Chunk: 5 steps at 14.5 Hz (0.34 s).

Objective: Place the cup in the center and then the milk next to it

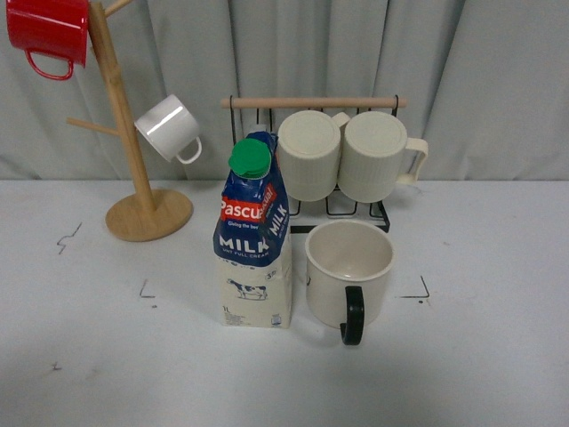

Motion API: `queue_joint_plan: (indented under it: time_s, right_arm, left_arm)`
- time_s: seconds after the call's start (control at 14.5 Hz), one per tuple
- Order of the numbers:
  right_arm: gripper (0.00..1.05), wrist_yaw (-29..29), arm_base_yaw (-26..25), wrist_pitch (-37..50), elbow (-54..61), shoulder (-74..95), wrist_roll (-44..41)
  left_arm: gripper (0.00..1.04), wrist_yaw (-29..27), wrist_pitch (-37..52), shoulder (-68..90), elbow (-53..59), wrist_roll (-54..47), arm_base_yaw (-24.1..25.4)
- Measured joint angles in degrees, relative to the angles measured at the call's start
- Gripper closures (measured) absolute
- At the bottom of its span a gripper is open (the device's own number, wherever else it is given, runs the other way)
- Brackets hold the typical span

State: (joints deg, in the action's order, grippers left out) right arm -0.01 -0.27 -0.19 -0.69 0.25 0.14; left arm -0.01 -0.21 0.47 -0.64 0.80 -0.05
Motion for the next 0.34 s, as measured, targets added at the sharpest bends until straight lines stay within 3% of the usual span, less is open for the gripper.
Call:
queue_joint_plan:
  time_s: [0.34]
  right_arm:
    - [0.06, 0.0, 0.0, 0.0, 0.0, 0.0, 0.0]
  left_arm:
    - [0.07, 0.0, 0.0, 0.0, 0.0, 0.0, 0.0]
